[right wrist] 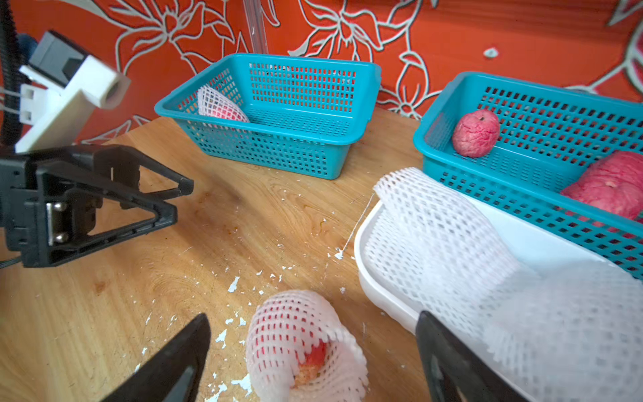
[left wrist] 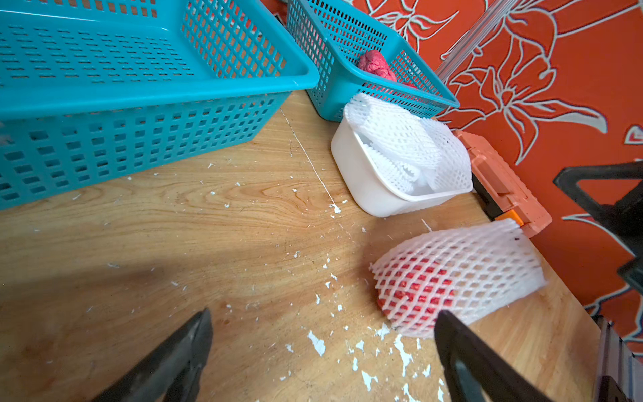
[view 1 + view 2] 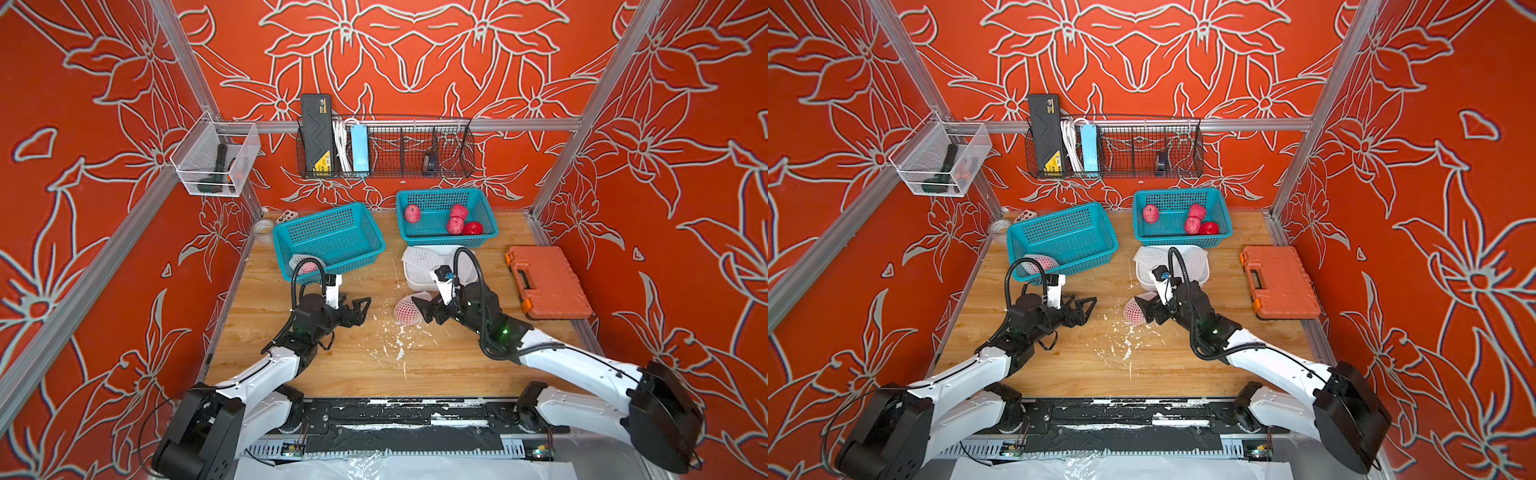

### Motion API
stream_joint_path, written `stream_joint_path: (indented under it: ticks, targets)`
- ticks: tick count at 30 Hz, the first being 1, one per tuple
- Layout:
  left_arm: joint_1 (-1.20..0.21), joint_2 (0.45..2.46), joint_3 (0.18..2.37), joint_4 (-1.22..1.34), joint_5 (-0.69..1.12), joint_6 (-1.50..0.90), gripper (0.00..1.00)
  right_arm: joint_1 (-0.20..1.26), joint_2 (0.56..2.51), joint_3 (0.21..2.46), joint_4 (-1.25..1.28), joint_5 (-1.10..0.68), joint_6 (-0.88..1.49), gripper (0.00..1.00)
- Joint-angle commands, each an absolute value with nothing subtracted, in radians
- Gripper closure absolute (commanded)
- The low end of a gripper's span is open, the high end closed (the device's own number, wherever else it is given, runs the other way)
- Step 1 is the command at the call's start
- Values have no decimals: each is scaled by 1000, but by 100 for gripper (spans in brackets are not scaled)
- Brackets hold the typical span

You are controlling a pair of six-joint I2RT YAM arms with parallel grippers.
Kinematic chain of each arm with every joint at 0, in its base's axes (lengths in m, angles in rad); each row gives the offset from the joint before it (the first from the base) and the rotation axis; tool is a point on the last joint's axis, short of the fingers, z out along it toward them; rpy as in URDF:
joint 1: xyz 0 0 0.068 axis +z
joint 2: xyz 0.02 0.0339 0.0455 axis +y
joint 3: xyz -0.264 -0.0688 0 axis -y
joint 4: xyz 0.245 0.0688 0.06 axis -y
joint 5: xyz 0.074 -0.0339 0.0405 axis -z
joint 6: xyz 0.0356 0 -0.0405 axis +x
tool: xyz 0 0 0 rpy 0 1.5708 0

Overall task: Remove foam nets from apples
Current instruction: Remove the foam net from the apple.

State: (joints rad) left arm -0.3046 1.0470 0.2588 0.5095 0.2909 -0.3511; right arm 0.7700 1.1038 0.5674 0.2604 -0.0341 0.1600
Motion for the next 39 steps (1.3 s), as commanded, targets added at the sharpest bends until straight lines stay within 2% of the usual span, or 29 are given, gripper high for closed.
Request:
stream_joint_path:
  ticks: [1, 5, 11, 14, 16, 20, 22, 24, 25, 33, 37, 39]
  targets:
    - [-323, 1036, 271, 541, 345, -329, 3, 757, 1140, 588, 158, -60, 270, 6]
    - [-383, 997, 285, 509, 301, -296, 3, 751, 1204, 597, 187, -37, 355, 5]
    - [-411, 919, 262, 505, 271, -291, 3, 737, 1322, 667, 188, -115, 392, 5]
    - [-411, 930, 256, 510, 277, -296, 3, 737, 1369, 683, 204, -128, 399, 13]
    - [-411, 936, 249, 518, 277, -304, 3, 735, 1389, 686, 229, -130, 405, 22]
    - [-412, 934, 254, 512, 275, -311, 3, 736, 1404, 729, 190, -161, 380, 58]
    - [-413, 932, 263, 501, 268, -309, 3, 736, 1391, 723, 200, -176, 371, 71]
    - [-413, 931, 270, 494, 258, -308, 3, 736, 1373, 719, 204, -179, 353, 91]
    - [-413, 931, 272, 494, 255, -307, 3, 736, 1365, 723, 194, -181, 344, 98]
    - [-414, 948, 287, 482, 212, -296, 3, 741, 1335, 815, 92, -238, 261, 100]
    - [-414, 953, 291, 486, 208, -301, 3, 743, 1351, 859, 54, -347, 214, 100]
    - [-414, 959, 291, 488, 204, -297, 3, 753, 1360, 890, -1, -313, 197, 100]
